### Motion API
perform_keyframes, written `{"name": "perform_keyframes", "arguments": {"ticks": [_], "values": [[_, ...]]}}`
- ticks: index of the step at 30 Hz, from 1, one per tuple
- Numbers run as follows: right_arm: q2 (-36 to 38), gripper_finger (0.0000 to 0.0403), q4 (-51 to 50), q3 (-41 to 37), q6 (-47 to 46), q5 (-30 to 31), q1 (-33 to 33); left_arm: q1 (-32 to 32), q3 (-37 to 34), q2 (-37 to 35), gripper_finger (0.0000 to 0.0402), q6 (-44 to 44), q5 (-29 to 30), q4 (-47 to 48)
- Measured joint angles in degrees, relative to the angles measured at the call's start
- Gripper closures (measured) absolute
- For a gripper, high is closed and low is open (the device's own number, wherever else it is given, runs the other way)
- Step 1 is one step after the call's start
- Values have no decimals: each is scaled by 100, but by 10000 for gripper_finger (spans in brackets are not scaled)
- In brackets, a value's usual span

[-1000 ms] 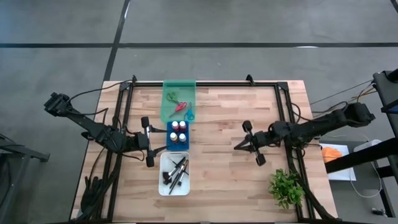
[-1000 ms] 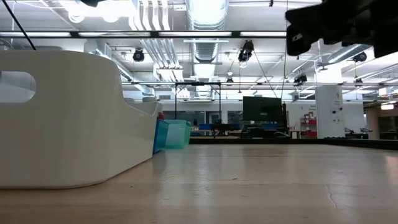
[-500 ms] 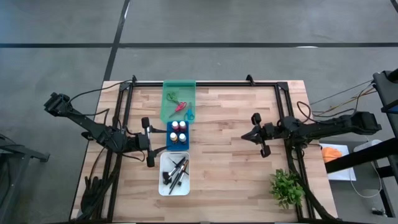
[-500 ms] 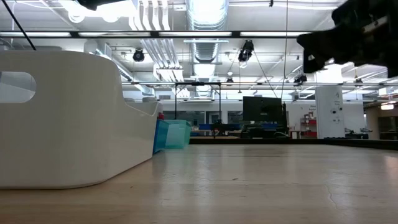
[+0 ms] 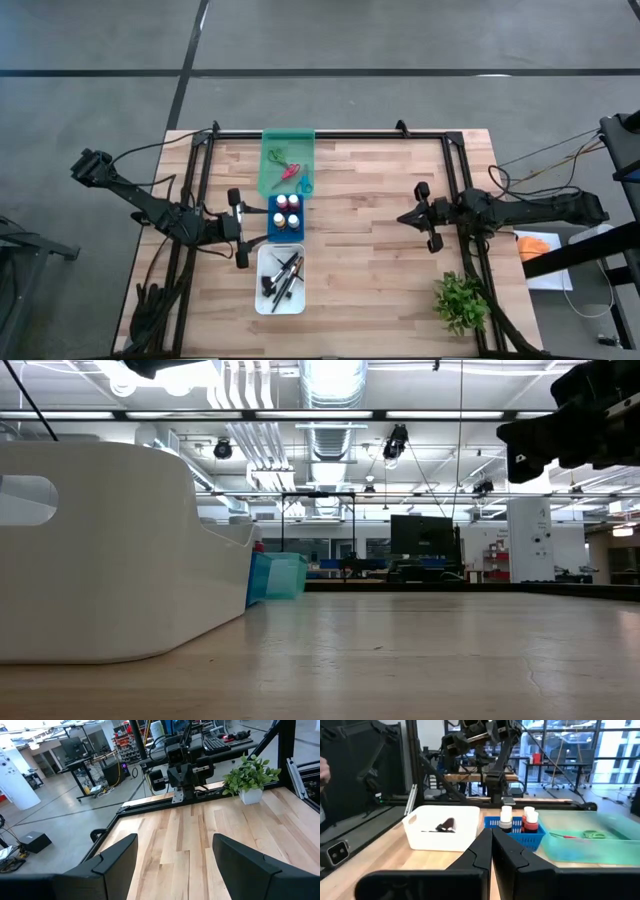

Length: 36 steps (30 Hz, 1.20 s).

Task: Pick & Place Paint Supplies
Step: Return to Home Position

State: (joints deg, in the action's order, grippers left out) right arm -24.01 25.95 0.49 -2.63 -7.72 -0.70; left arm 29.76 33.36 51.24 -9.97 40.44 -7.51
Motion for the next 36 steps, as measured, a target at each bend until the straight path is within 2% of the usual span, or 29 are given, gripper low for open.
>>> {"name": "perform_keyframes", "arguments": {"ticks": [10,18,23,28,32,34,36], "values": [[1271,395,-1436,0,-17,858,79,0,-2,0,135,196,1,7],[2096,395,-2393,0,-55,1685,571,-9,-127,0,135,265,1,-24],[2153,395,-2358,-2,-32,2009,784,-38,-188,0,135,294,4,-333],[1905,395,-2356,-2,-118,2025,795,-131,-259,-4,138,96,158,-519],[1652,395,-2356,-2,-218,2031,795,-145,-972,-93,167,-479,86,-1631],[1577,395,-2356,-2,-232,2032,795,-201,-1403,-280,192,-634,42,-2359],[1537,395,-2353,-2,-234,2034,795,-302,-1813,-589,221,-621,-213,-2640]]}}
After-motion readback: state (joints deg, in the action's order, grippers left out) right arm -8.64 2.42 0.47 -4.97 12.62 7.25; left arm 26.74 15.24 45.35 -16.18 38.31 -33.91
